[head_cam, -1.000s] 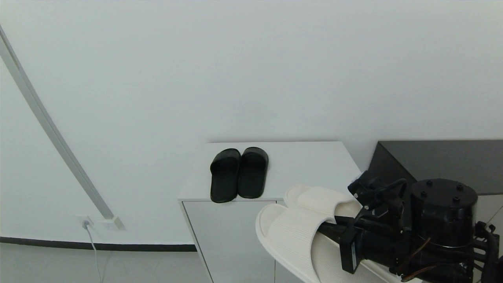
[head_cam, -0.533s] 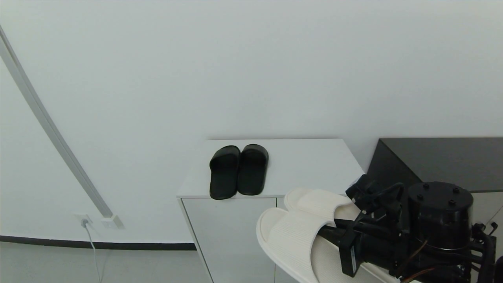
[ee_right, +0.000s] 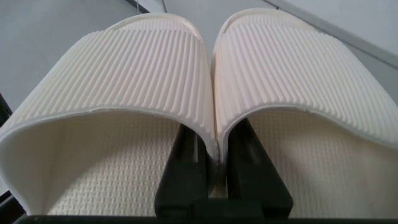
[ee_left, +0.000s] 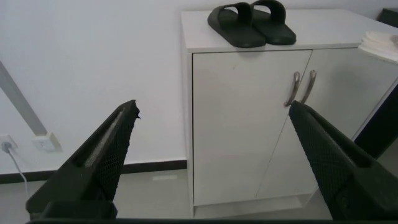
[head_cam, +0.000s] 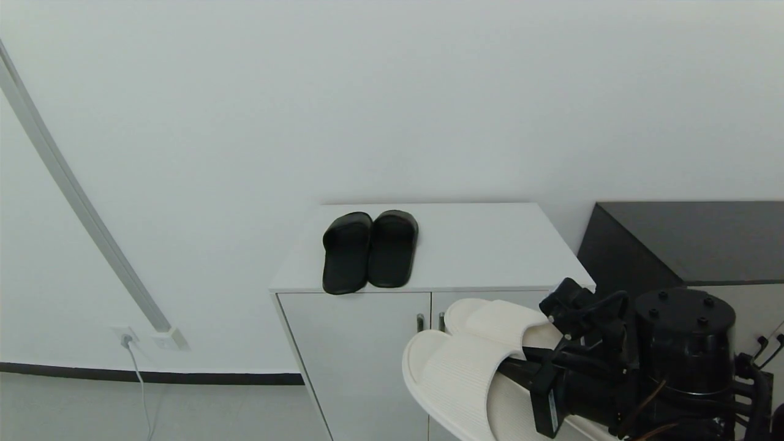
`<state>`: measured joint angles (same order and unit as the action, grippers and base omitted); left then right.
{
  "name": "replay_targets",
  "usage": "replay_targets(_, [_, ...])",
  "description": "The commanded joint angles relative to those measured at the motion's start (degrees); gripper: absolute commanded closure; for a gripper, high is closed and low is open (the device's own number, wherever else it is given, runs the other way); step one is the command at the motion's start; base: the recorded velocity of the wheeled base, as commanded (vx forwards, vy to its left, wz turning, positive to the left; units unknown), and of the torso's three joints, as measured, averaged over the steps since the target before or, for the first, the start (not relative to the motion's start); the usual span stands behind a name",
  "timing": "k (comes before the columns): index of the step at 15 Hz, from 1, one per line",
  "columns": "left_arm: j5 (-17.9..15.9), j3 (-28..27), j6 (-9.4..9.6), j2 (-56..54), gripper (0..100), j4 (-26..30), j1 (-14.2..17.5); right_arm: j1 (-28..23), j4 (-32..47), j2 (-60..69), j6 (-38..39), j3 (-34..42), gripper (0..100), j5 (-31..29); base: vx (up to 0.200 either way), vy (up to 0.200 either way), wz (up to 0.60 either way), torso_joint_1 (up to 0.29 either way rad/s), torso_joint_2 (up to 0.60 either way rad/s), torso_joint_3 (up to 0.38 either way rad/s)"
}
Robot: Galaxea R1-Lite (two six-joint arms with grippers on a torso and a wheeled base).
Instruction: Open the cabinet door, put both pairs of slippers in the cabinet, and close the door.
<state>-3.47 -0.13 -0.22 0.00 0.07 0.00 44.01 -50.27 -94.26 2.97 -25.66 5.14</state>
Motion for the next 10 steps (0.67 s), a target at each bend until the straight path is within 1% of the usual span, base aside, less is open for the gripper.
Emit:
replay_targets(1, [0.0, 0.0, -0.04, 0.1, 0, 0.0, 0.0, 0.0, 0.0, -0.2, 0.0, 0.3, 100, 0.0, 0.000, 0.000, 0.00, -0.168, 0.38, 0.217])
replay_targets(4, [0.0, 0.0, -0.04, 0.1, 0, 0.0, 0.0, 0.0, 0.0, -0.2, 0.0, 0.3, 100, 0.0, 0.000, 0.000, 0.00, -0.175, 0.41, 0.237])
replay_targets(10, [0.0, 0.0, 0.04, 0.1, 0, 0.0, 0.0, 0.0, 0.0, -0.3, -0.1, 1.0, 100, 0.0, 0.000, 0.000, 0.00, -0.225, 0.55, 0.313])
